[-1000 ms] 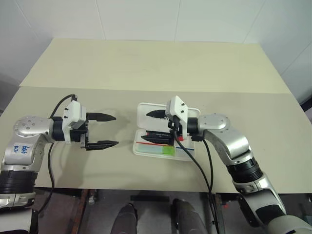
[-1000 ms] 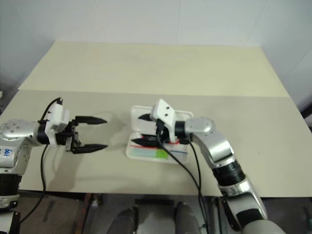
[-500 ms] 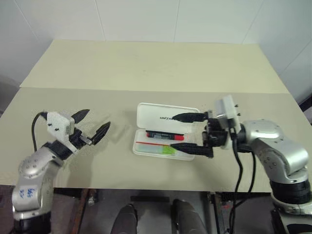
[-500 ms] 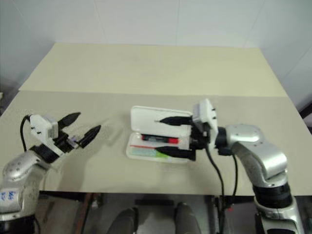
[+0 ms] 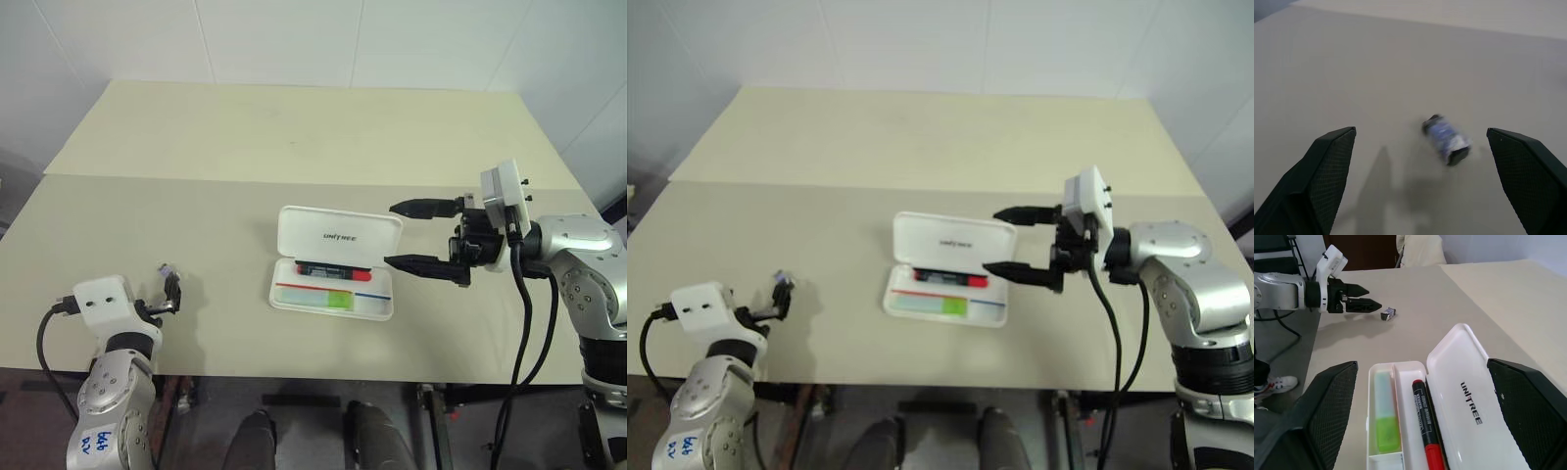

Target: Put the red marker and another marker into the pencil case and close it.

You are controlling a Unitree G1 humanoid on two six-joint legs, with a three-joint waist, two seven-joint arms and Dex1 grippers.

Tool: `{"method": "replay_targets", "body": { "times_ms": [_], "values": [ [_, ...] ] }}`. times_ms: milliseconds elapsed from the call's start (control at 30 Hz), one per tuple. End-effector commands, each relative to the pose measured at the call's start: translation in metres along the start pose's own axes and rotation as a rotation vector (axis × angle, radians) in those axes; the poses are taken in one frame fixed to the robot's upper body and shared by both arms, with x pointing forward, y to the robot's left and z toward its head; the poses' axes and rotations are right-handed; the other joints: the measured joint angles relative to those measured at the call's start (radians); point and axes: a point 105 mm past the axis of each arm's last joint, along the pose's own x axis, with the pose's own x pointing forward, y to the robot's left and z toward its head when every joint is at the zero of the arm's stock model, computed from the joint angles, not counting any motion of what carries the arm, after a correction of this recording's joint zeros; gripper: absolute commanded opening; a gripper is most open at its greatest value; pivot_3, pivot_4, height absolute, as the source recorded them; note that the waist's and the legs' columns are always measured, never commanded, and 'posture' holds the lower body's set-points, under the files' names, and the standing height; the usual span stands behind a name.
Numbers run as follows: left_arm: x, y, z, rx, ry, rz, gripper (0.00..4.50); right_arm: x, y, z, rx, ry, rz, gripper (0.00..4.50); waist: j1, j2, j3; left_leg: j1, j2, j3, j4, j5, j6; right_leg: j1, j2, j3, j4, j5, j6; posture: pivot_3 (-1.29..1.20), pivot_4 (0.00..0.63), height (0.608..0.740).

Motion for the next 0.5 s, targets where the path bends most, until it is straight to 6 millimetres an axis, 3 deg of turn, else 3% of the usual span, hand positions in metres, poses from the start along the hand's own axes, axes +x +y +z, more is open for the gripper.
{"method": "replay_targets", "body": {
  "times_ms": [33, 267, 500],
  "values": [
    [0.005, 0.006, 0.009, 0.019, -0.028, 0.038, 4.5, -0.001, 0.002, 0.013, -0.056, -0.022, -0.003, 4.46, 0.0, 0.0, 0.0, 0.0, 0.0, 0.0, 0.0, 0.0, 0.0, 0.0, 0.0, 0.0, 0.0, 0.0, 0.0, 0.0, 0.15, 0.74],
    [0.021, -0.004, 0.002, 0.028, 0.013, -0.004, 4.5, -0.003, 0.008, 0.016, -0.073, -0.013, -0.022, 4.46, 0.001, 0.0, 0.0, 0.0, 0.0, 0.0, 0.0, -0.001, 0.0, 0.0, 0.0, 0.0, -0.002, 0.0, 0.0, 0.0, 0.15, 0.74],
    [0.037, -0.027, -0.007, 0.037, 0.056, -0.088, 4.5, -0.006, 0.013, 0.023, -0.087, -0.017, -0.051, 4.46, 0.002, 0.0, 0.0, 0.0, 0.0, 0.0, -0.001, -0.001, 0.0, 0.0, 0.0, 0.0, -0.002, 0.0, 0.0, 0.0, 0.15, 0.74]
  ]
}}
